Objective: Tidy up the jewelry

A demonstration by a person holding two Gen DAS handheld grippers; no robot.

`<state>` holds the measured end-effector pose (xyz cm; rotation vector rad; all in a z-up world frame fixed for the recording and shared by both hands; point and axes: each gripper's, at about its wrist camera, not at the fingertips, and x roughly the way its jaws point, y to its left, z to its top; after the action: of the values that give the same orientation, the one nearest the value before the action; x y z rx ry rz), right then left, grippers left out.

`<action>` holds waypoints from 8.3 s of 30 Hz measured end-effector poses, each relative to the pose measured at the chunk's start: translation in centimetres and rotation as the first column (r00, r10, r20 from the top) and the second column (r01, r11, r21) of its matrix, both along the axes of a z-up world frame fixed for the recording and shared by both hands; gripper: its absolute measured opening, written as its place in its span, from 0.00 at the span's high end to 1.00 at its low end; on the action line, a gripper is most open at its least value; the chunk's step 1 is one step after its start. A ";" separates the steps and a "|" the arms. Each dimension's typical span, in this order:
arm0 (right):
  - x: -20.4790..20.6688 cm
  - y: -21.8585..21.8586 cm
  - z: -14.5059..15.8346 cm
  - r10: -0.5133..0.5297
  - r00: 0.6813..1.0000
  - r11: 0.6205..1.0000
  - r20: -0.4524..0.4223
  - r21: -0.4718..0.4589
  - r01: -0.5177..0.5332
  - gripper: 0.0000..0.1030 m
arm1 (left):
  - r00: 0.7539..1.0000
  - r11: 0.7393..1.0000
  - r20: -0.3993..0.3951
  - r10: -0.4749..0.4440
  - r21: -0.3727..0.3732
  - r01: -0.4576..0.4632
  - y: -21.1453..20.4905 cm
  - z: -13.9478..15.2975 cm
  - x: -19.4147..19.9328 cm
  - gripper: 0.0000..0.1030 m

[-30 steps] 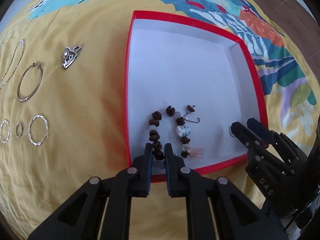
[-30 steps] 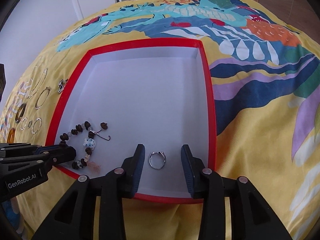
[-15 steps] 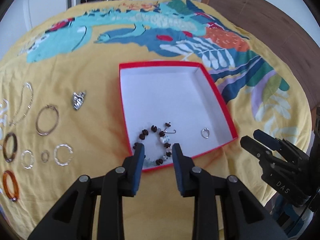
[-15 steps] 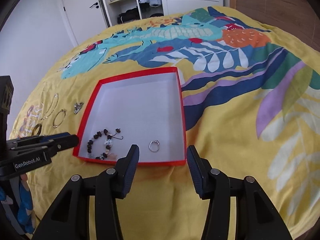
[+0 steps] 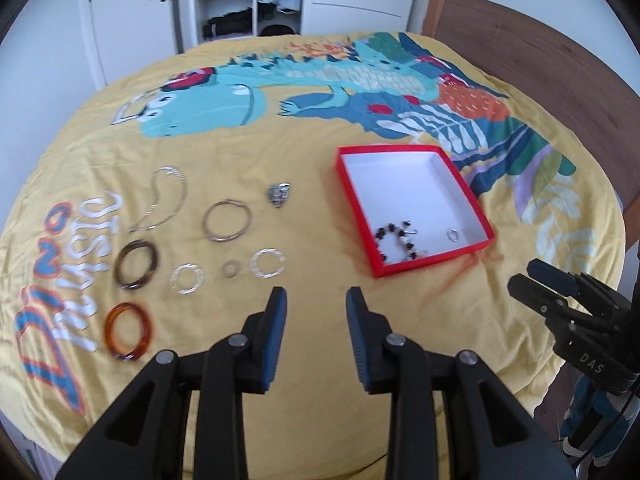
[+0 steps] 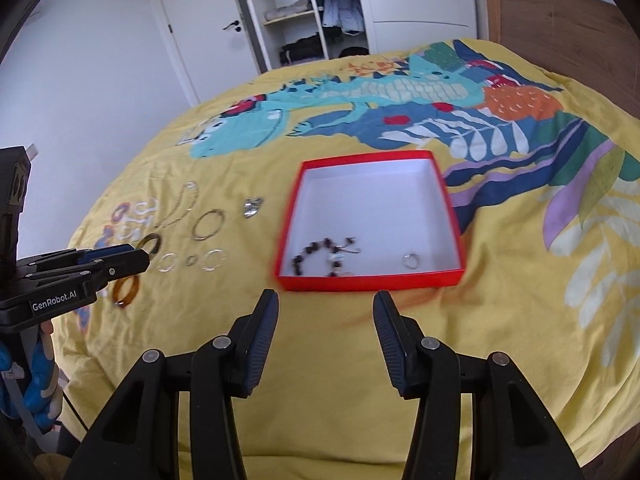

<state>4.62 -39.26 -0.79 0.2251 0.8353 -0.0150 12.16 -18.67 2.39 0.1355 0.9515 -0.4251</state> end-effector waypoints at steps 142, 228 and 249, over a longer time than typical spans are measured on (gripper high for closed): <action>4.0 14.3 -3.9 0.191 0.982 0.979 -0.002 0.074 -0.190 0.81 | 0.893 0.893 -0.125 0.432 -0.082 -0.443 23.0 -7.8 0.5 0.91; 10.2 -8.1 -5.2 -0.084 0.993 0.990 -0.087 -0.119 0.074 0.65 | 0.992 0.998 -0.112 -0.055 -0.022 0.053 -12.6 -6.9 11.1 0.76; 1.0 4.3 0.9 0.006 1.000 1.000 0.025 -0.023 -0.005 0.62 | 0.980 0.980 -0.006 0.198 -0.005 -0.198 10.8 -1.7 0.0 0.73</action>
<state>5.64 -34.91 0.10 0.2011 0.8102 -0.0165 12.14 -7.86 0.65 0.0334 0.9586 -0.2446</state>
